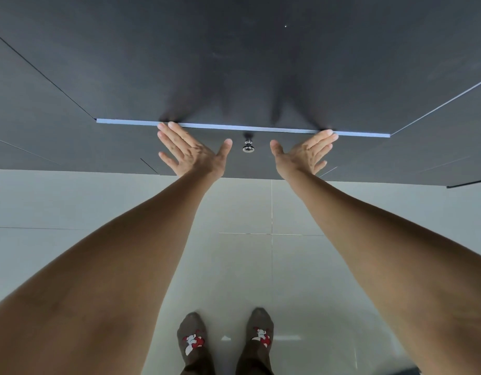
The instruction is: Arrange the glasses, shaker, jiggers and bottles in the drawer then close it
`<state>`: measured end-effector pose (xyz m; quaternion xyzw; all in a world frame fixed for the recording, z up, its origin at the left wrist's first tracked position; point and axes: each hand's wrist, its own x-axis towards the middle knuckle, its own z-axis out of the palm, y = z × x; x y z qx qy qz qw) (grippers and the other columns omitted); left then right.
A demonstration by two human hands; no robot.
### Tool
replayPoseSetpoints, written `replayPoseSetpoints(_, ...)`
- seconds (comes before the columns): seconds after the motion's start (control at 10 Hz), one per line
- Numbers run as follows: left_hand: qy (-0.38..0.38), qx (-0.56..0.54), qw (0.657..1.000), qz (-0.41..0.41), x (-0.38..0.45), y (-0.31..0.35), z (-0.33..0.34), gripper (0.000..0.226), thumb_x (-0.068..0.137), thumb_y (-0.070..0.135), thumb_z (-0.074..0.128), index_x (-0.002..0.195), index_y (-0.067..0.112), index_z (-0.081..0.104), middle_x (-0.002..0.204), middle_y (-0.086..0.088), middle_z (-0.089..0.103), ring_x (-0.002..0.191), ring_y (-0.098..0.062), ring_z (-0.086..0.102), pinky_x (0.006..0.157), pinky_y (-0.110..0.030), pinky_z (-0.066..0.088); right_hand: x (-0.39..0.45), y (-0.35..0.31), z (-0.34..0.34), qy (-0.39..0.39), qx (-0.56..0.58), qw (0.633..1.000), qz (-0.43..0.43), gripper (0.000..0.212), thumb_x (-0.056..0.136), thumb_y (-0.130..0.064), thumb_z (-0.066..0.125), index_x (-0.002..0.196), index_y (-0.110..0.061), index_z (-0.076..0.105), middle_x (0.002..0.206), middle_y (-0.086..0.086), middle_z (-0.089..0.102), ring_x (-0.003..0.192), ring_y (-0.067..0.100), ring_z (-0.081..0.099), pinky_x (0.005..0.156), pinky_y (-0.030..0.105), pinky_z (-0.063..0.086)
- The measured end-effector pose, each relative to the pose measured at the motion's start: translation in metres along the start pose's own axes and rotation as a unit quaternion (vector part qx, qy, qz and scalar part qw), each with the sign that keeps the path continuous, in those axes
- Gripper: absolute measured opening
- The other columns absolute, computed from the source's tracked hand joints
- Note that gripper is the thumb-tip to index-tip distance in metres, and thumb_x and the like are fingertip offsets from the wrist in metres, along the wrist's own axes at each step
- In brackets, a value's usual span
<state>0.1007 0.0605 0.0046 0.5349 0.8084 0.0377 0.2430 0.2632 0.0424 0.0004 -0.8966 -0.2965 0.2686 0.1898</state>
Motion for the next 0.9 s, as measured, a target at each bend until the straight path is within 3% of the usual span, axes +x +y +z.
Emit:
replayPoseSetpoints(0.3, -0.093, 0.037, 0.994, 0.049, -0.004, -0.032, -0.033, 0.105, 0.087, 0.07, 0.038, 0.151, 0.011, -0.02, 0.159, -0.003, -0.026, 0.148, -0.02, -0.022, 0.119, -0.052, 0.0, -0.006, 0.01, -0.033, -0.057, -0.044, 0.996, -0.048, 0.097, 0.091, -0.041, 0.053, 0.149, -0.007, -0.017, 0.161, 0.006, -0.017, 0.149, 0.025, -0.01, 0.119, 0.047, 0.01)
replayPoseSetpoints(0.7, -0.03, 0.069, 0.991, 0.115, -0.127, -0.068, -0.138, 0.078, 0.098, 0.054, 0.026, 0.154, 0.01, -0.006, 0.161, -0.006, -0.019, 0.149, -0.025, -0.017, 0.12, -0.052, 0.002, -0.116, 0.004, -0.168, -0.046, -0.119, 0.986, -0.108, 0.084, 0.097, -0.037, 0.042, 0.149, -0.006, -0.016, 0.16, 0.01, -0.018, 0.149, 0.027, -0.013, 0.119, 0.047, 0.008)
replayPoseSetpoints(0.8, -0.014, 0.046, 0.994, 0.102, -0.158, -0.071, -0.182, 0.075, 0.099, 0.052, 0.024, 0.154, 0.01, -0.004, 0.161, -0.006, -0.018, 0.149, -0.025, -0.016, 0.12, -0.052, 0.001, -0.15, -0.001, -0.213, -0.011, -0.118, 0.987, -0.105, 0.082, 0.097, -0.036, 0.041, 0.149, -0.006, -0.015, 0.16, 0.011, -0.016, 0.149, 0.028, -0.011, 0.12, 0.049, 0.01)
replayPoseSetpoints(0.9, 0.045, 0.048, 0.986, 0.153, -0.187, -0.078, -0.225, 0.074, 0.099, 0.051, 0.023, 0.154, 0.009, -0.003, 0.161, -0.005, -0.017, 0.149, -0.024, -0.016, 0.12, -0.051, 0.001, -0.181, 0.002, -0.254, 0.016, -0.133, 0.978, -0.157, 0.078, 0.098, -0.036, 0.037, 0.149, -0.005, -0.013, 0.16, 0.012, -0.015, 0.149, 0.028, -0.011, 0.121, 0.05, 0.009)
